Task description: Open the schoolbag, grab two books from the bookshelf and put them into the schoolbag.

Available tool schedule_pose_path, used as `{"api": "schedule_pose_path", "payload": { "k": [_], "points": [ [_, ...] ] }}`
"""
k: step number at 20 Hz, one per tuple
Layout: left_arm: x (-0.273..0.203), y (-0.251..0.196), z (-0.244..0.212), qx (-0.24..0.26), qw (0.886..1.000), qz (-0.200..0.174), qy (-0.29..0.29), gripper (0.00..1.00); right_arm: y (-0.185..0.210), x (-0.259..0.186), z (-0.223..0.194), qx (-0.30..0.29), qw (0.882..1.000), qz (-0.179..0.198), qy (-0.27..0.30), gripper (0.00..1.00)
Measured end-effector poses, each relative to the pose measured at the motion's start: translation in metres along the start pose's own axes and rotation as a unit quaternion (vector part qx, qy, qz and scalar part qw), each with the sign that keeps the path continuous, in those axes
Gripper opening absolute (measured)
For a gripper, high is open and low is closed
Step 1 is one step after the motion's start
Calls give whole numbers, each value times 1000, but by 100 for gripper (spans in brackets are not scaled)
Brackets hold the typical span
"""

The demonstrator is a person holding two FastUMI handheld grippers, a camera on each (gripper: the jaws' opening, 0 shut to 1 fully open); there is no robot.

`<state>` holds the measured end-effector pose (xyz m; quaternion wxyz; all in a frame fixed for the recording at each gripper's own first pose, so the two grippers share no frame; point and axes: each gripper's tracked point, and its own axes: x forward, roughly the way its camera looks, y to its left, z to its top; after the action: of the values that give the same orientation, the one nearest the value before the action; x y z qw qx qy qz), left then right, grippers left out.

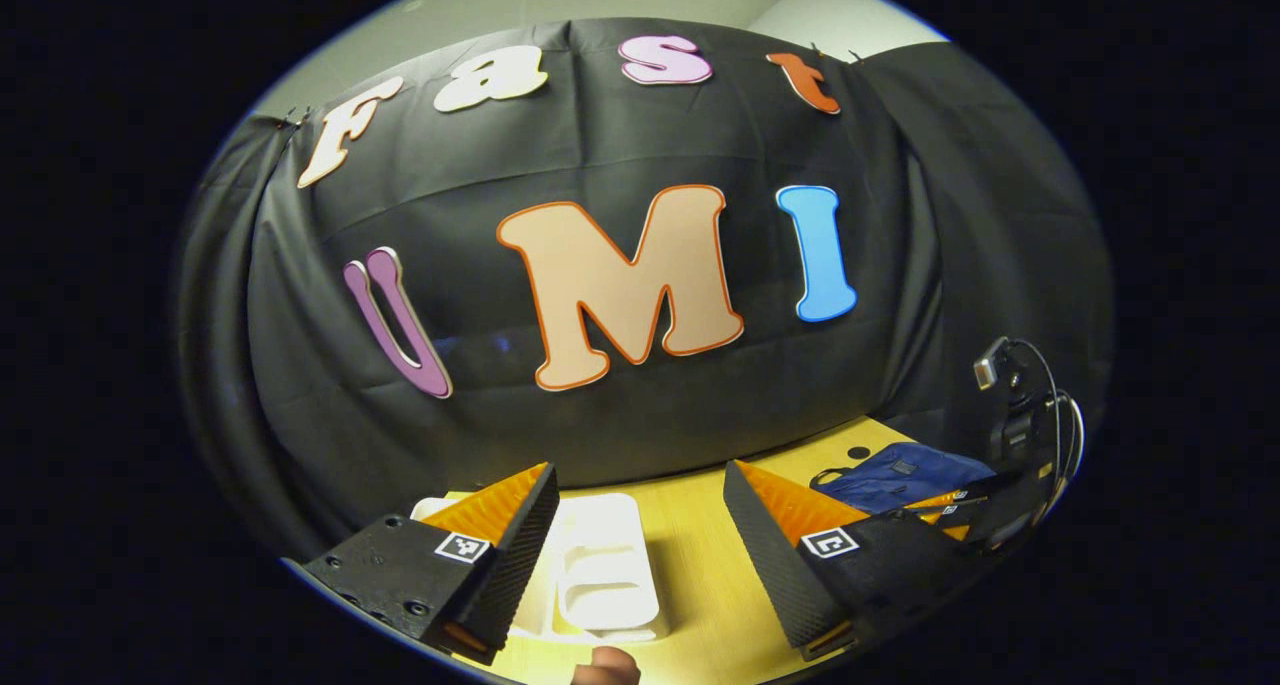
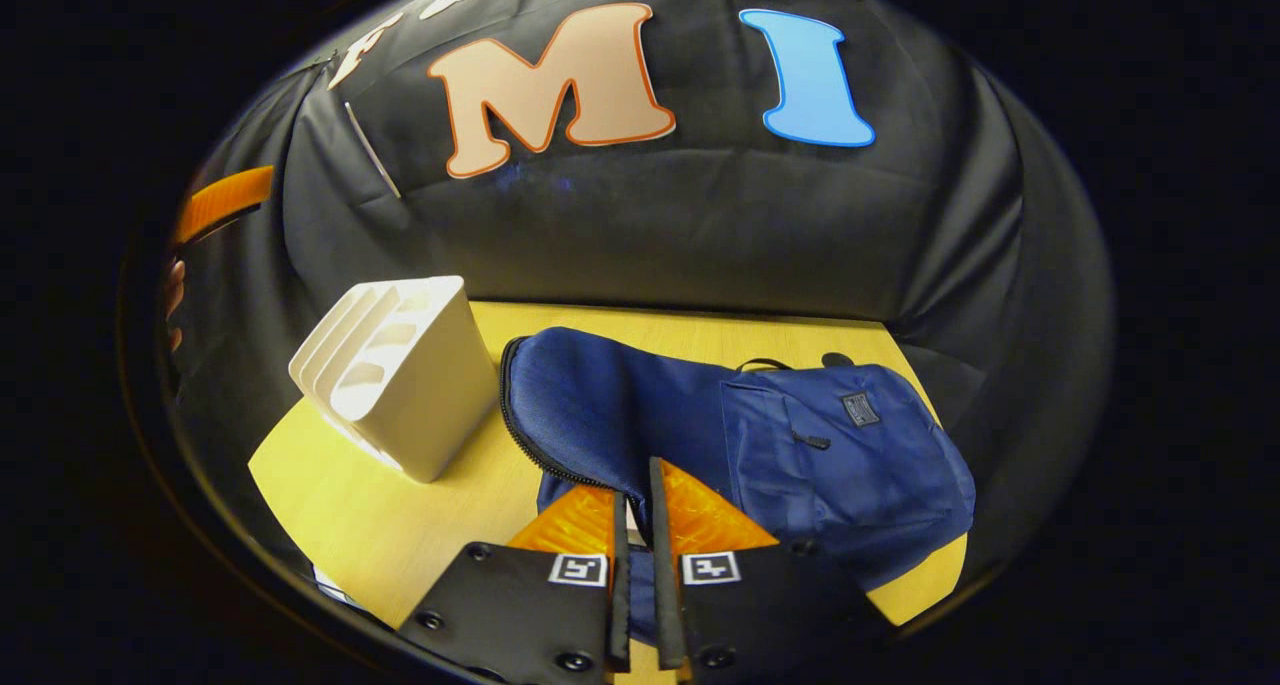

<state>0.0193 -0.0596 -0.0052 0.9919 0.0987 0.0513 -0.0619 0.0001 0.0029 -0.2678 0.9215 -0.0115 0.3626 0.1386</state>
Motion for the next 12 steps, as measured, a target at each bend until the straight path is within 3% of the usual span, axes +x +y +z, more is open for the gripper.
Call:
{"api": "schedule_pose_path", "payload": {
  "k": [1,2,3,4,5,6,7,12],
  "points": [
    [-3,6,-2,-10,1000,3,4,97,2,0,-2,1,1000,-5,1,12],
    [-5,12,-7,-16,1000,6,8,96,4,-2,-2,3,1000,-10,1,28],
    [-6,19,-9,-22,1000,8,12,100,8,-6,-1,9,1000,-8,-2,32],
    [-7,23,-13,-29,999,8,16,93,18,-6,0,19,1000,3,-5,49],
    [-8,28,-15,-34,999,8,20,100,27,-9,1,26,1000,9,-8,65],
    [-9,32,-17,-38,999,8,23,97,29,-12,4,23,1000,6,-14,82],
    [-10,36,-16,-40,999,8,21,100,32,-15,7,17,1000,1,-19,84],
    [-13,45,-17,-38,999,1,19,97,51,-35,34,7,998,-5,-58,93]
  ]
}}
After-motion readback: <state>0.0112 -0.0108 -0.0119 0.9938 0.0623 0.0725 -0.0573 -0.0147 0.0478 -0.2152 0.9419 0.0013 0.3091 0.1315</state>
